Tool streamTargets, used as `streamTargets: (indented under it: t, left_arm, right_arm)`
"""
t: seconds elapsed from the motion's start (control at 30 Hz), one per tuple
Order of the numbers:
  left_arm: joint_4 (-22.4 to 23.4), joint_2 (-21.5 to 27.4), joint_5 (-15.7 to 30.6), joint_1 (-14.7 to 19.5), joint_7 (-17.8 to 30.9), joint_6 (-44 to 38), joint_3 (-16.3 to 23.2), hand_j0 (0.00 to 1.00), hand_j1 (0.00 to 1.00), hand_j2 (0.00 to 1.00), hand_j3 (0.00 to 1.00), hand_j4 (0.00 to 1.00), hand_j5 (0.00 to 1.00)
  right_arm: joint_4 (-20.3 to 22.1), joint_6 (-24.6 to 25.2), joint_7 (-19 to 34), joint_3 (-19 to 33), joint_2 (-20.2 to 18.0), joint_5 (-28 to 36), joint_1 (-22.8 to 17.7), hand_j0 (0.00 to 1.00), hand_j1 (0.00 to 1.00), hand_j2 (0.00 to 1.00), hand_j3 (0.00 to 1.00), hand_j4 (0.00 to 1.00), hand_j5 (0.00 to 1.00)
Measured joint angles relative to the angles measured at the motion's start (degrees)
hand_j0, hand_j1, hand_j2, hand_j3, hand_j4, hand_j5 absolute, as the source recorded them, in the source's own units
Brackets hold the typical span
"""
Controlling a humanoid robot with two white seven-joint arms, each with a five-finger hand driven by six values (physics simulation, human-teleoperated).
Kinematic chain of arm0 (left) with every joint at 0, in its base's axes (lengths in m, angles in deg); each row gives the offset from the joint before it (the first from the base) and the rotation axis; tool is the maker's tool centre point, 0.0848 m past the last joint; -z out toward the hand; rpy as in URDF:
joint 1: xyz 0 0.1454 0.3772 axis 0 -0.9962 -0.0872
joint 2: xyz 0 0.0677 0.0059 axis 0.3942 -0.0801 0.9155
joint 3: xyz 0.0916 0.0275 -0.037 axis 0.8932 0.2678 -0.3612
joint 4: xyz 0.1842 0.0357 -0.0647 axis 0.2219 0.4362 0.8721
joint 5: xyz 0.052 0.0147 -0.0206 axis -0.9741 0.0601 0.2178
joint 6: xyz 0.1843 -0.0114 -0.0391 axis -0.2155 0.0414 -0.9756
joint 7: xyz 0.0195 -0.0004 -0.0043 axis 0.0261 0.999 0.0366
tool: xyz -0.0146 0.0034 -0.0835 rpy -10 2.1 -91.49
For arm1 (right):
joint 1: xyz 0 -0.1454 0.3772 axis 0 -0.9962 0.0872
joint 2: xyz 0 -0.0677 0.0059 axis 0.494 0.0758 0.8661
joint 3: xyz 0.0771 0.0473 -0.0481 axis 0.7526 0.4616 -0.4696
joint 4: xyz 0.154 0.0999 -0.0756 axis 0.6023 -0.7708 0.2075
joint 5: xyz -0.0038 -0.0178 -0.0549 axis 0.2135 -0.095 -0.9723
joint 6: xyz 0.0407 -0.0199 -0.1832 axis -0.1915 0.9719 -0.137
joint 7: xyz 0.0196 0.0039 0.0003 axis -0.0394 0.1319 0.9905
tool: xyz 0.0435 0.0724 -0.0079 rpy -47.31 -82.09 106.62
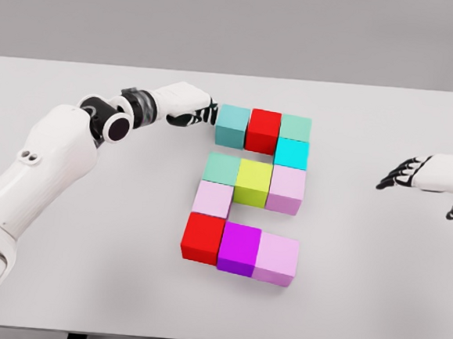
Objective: Assemble the squares on the desktop into the number 2
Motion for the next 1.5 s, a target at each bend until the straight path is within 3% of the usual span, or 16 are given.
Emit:
streamTargets:
  t: [1.5]
  left_arm:
    - [-0.23,0.33,0.27,-0.44,-0.10,0.95,-0.26,0.49,0.49,0.49,0.49,0.49,0.49]
  right_arm:
    - [0.13,0.00,0.00,0.58,1.94,0.00,0.00,1.00,1.00,1.00,1.00,1.00,1.00]
